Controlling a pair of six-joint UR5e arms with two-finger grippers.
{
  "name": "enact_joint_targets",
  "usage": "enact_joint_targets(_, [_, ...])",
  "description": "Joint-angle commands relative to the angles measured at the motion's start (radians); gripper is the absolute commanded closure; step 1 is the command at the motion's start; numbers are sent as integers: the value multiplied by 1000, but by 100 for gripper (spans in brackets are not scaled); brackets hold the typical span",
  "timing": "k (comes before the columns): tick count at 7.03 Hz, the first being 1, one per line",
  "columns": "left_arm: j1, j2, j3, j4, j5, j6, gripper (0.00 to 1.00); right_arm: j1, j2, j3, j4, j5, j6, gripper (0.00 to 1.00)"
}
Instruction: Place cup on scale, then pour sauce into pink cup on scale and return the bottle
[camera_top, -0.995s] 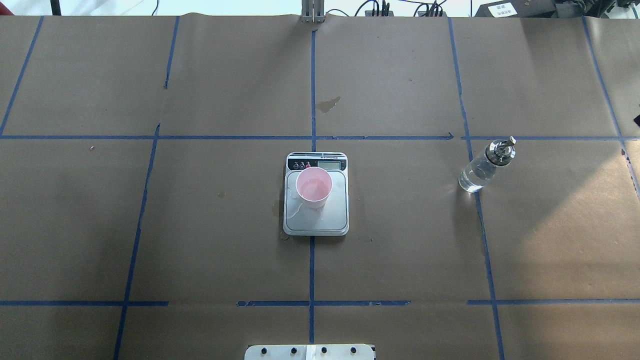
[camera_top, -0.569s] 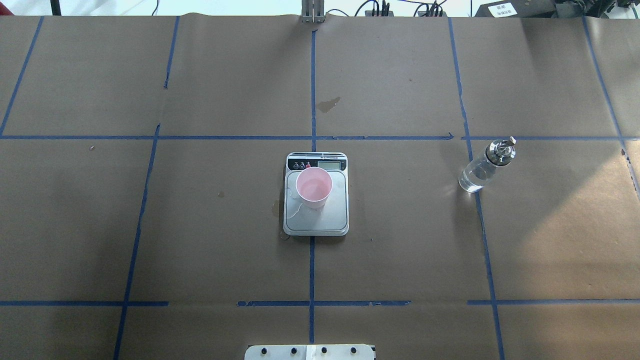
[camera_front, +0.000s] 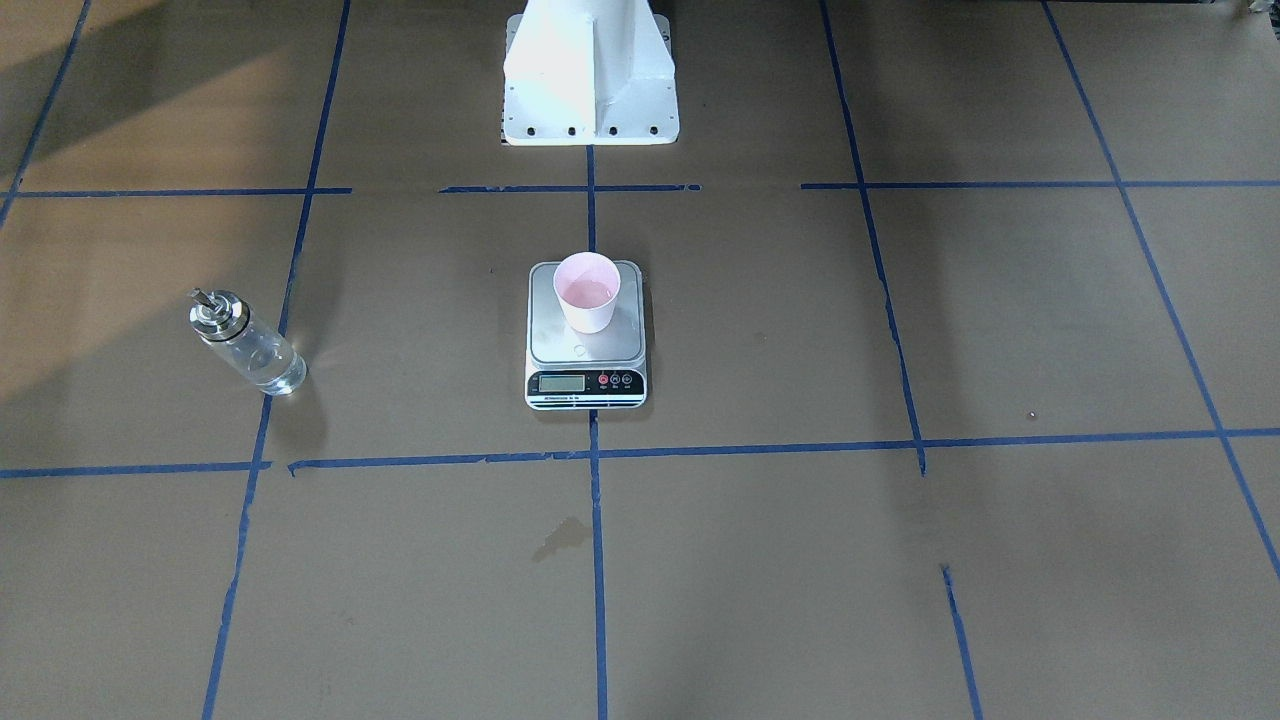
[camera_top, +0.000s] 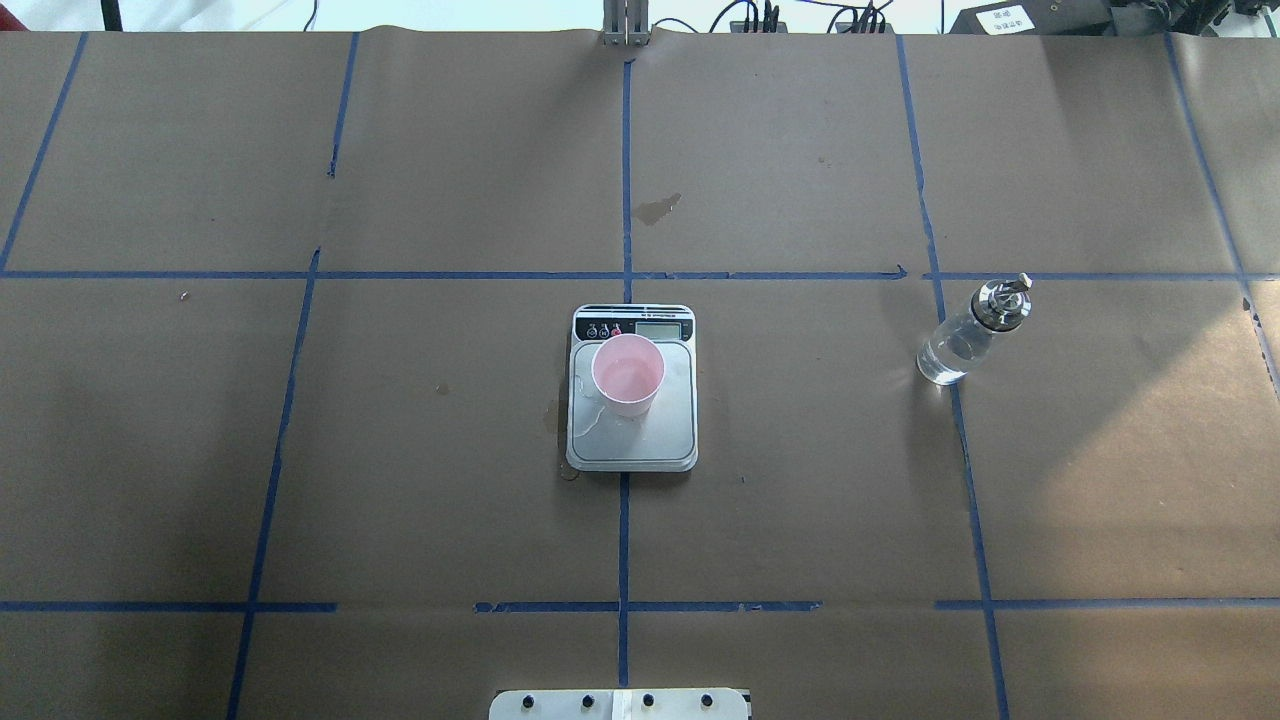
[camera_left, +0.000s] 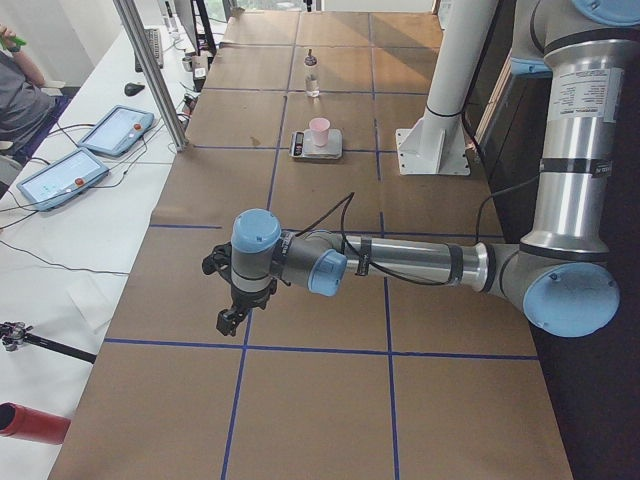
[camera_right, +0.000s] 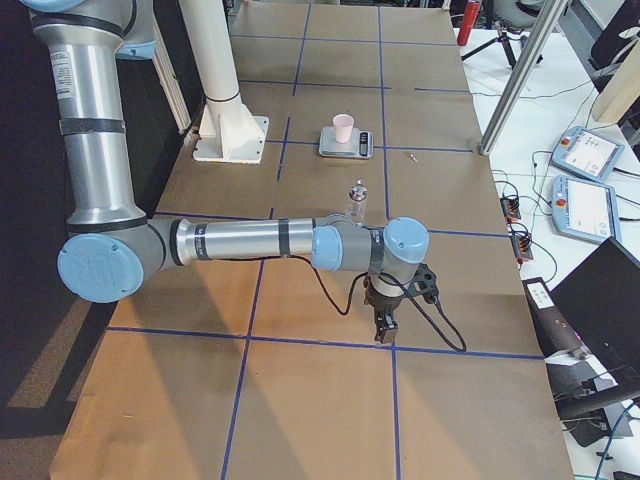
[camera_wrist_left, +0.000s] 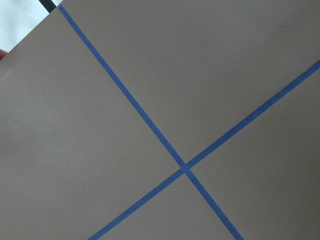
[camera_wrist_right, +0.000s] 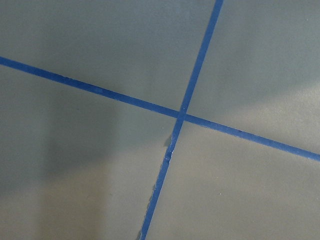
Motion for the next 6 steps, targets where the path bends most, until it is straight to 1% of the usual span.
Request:
enact_joint_targets(1, [-11, 24, -3, 88, -15, 6, 0, 0, -9, -2, 13, 13, 36, 0])
enact_joint_targets(2, [-11, 47, -3, 117, -15, 4, 0, 0, -15, -3, 13, 48, 48, 0])
enact_joint_targets(3, [-8, 45, -3, 177, -13, 4, 0, 0, -21, -3, 13, 62, 56, 0])
enact_joint_targets(5, [-11, 48, -13, 206, -17, 6, 0, 1, -27, -2, 13, 136, 97, 0])
enact_joint_targets(6, [-11, 48, -7, 197, -21, 7, 0, 1, -27, 1, 13, 151, 114, 0])
